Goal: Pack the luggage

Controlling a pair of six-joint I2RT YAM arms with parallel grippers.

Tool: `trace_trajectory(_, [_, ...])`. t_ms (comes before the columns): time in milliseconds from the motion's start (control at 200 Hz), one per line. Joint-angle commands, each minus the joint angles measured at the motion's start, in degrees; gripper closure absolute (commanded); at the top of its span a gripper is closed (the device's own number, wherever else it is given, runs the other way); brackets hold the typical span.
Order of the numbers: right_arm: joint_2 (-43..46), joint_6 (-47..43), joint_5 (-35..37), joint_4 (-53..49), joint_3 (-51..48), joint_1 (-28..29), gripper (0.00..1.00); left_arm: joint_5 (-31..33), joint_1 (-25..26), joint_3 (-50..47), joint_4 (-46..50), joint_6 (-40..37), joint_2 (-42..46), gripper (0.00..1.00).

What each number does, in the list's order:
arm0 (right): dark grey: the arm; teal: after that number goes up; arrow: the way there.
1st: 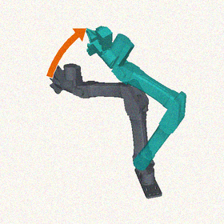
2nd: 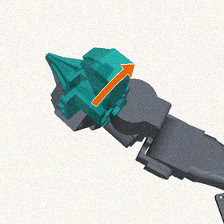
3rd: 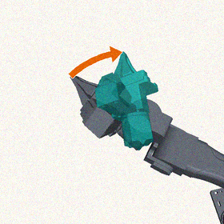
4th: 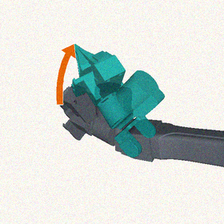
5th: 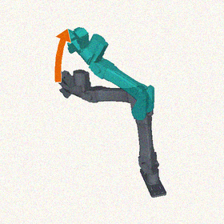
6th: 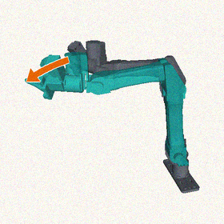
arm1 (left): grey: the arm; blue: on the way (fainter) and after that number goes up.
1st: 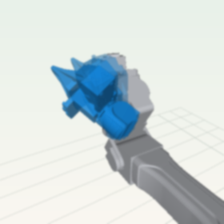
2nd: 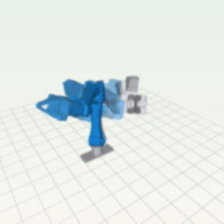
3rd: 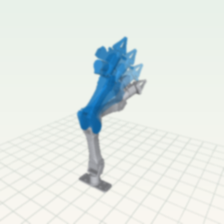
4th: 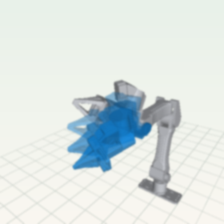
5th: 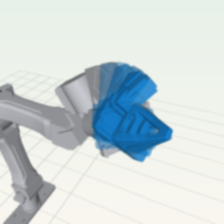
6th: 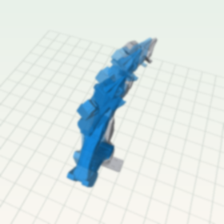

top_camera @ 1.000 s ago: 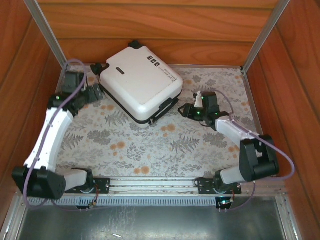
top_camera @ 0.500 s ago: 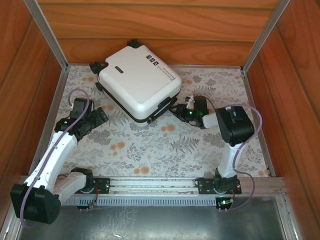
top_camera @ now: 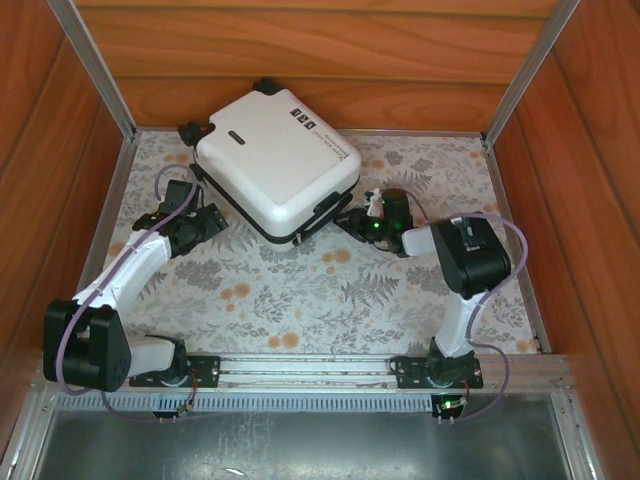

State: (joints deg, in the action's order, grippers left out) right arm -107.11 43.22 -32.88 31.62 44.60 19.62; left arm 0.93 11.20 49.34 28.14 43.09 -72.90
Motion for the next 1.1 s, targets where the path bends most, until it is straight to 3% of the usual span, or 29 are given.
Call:
trace_trajectory(0, [5.34,-5.78,1.08,-0.46,-2.78,0.62,0.56,-1.03,-0.65,1.09,-1.4,-0.58,0.57,0.11])
trace_trajectory(105, [5.6,-4.48,-1.54,9.48,-5.83,0.6,0.51,-0.5,-0.78,0.08,-2.01,-1.3,1.5,0.11])
trace_trajectory(275, [-0.87,0.41,-4.2,17.98,-2.69,0.6,0.48,-0.72,-0.83,-0.74,-2.3,-1.87,2.06,0.11])
trace_trajectory(680, [-11.36,4.67,-1.89,27.82,2.61,1.47,0.51,-1.22,-0.92,-2.49,-3.07,-1.92,2.12,0.13])
trace_trajectory(750, [-12.14,4.63,-2.14,27.8,3.57,1.72,0.57,-1.37,-0.92,-2.58,-3.48,-1.79,1.51,0.13])
trace_trajectory(955, [-11.27,2.17,-1.27,25.16,3.29,2.73,0.93,-0.93,-1.16,-1.89,-5.84,-2.0,-0.33,0.16])
trace_trajectory(1015, [-10.06,0.99,-0.32,23.39,2.71,3.35,0.99,-0.89,-1.72,-1.59,-7.29,-2.04,-1.44,0.16])
trace_trajectory(1095, [-8.18,-0.81,1.08,20.63,2.46,4.72,1.0,-1.23,-2.69,-0.47,-8.48,-2.29,-3.67,0.18])
